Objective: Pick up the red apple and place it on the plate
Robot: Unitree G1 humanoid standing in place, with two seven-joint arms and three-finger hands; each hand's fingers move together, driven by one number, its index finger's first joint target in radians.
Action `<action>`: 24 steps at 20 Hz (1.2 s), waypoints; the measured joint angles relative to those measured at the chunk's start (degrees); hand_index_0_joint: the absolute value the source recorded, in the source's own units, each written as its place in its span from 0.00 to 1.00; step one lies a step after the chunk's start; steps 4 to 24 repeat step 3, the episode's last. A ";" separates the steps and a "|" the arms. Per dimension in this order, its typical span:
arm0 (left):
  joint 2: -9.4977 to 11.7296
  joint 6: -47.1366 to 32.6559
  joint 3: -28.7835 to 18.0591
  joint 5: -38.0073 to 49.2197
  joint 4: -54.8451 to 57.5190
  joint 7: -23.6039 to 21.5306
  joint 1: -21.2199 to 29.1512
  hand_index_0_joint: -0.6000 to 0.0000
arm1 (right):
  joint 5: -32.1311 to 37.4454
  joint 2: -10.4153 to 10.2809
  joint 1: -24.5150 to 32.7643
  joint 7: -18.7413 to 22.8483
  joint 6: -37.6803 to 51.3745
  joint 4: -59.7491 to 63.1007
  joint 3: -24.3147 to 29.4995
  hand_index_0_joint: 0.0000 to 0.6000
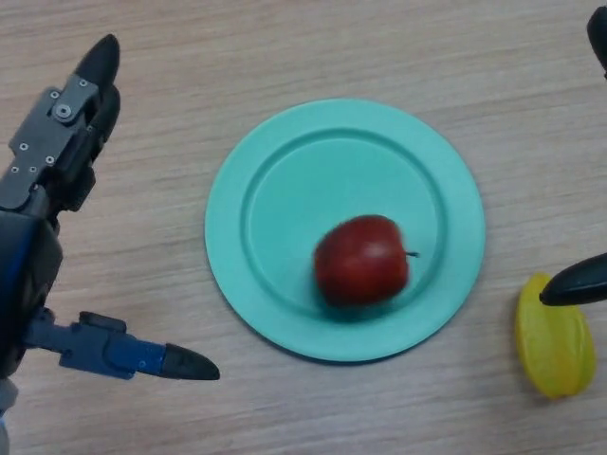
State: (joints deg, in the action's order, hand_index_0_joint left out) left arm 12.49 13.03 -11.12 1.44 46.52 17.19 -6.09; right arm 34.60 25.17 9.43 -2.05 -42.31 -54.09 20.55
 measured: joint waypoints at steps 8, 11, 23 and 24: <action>-0.05 -0.04 -0.09 0.15 0.16 0.01 -0.18 1.00 | 0.16 -0.91 -1.21 -1.67 0.00 -1.22 0.00 0.00; -0.05 -0.04 -0.09 0.15 0.16 0.01 -0.18 1.00 | 0.16 -0.91 -1.21 -1.67 0.00 -1.22 0.00 0.00; -0.05 -0.04 -0.09 0.15 0.16 0.01 -0.18 1.00 | 0.16 -0.91 -1.21 -1.67 0.00 -1.22 0.00 0.00; -0.05 -0.04 -0.09 0.15 0.16 0.01 -0.18 1.00 | 0.16 -0.91 -1.21 -1.67 0.00 -1.22 0.00 0.00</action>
